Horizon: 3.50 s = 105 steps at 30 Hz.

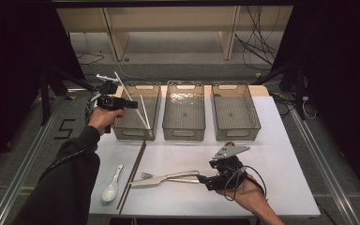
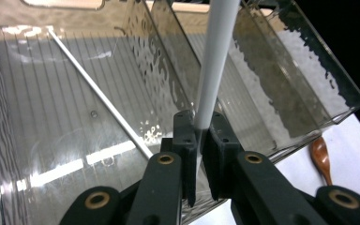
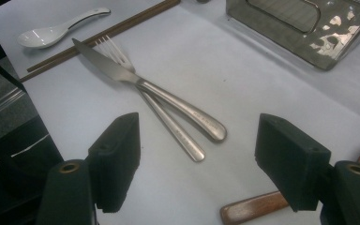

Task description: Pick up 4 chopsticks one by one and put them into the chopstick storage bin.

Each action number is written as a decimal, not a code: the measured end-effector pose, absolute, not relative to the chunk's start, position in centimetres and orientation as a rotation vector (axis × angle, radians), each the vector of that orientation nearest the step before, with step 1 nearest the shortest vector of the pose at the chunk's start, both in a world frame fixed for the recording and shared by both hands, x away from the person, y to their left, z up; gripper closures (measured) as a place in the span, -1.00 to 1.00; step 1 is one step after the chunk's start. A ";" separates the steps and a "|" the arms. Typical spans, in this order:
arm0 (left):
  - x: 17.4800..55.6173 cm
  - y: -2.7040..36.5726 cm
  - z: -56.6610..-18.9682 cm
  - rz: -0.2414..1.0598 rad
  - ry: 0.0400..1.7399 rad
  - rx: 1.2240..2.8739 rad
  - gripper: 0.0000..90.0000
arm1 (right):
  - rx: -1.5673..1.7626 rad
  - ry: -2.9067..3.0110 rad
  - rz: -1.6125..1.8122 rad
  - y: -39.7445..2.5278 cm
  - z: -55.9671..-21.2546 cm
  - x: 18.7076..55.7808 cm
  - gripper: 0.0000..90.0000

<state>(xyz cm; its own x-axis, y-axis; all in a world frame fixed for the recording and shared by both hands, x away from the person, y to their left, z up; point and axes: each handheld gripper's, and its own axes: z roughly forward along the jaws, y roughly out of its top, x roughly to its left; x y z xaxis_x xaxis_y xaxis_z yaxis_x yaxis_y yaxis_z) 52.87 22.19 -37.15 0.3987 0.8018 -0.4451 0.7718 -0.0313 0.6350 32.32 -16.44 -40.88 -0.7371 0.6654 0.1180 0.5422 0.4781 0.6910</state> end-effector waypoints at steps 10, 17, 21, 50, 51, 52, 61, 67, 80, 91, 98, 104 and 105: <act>53.1 22.2 -38.4 0.022 1.397 1.802 0.84 | 1.054 2.552 1.101 -16.4 -40.9 32.3 -0.28; 53.4 21.8 -39.0 0.020 1.405 1.838 0.84 | 1.052 2.558 1.093 -16.4 -40.9 32.3 -0.28; 53.6 21.8 -39.4 0.014 1.422 1.842 0.84 | 1.052 2.558 1.094 -16.4 -40.9 32.3 -0.28; 52.9 21.1 -38.5 0.107 1.391 1.876 0.27 | 1.048 2.564 1.088 -16.3 -40.9 32.3 -0.27; 52.4 21.1 -38.1 0.107 1.375 1.870 0.20 | 1.048 2.564 1.089 -16.3 -40.9 32.3 -0.27; 52.0 21.1 -37.8 0.110 1.359 1.866 0.14 | 1.048 2.563 1.088 -16.3 -40.9 32.3 -0.27; 48.5 21.7 -36.0 0.203 1.278 1.870 -0.08 | 1.052 2.568 1.081 -16.2 -41.0 32.3 -0.27; 47.2 22.2 -35.9 0.210 1.273 1.872 -0.18 | 1.053 2.563 1.084 -16.3 -40.9 32.4 -0.27; 44.0 21.0 -37.1 0.192 1.230 2.011 -0.48 | 1.043 2.561 1.086 -16.1 -40.8 32.2 -0.27; 43.0 20.2 -38.9 0.150 1.235 2.125 -0.57 | 1.056 2.537 1.105 -16.4 -40.7 32.2 -0.31; 42.6 20.2 -40.1 0.136 1.250 2.152 -0.59 | 1.054 2.518 1.122 -16.6 -40.5 32.1 -0.32; 42.5 20.1 -40.9 0.143 1.261 2.197 -0.58 | 1.059 2.508 1.130 -16.8 -40.5 32.1 -0.32; 42.5 20.1 -41.0 0.138 1.267 2.199 -0.58 | 1.060 2.507 1.130 -16.9 -40.5 32.1 -0.32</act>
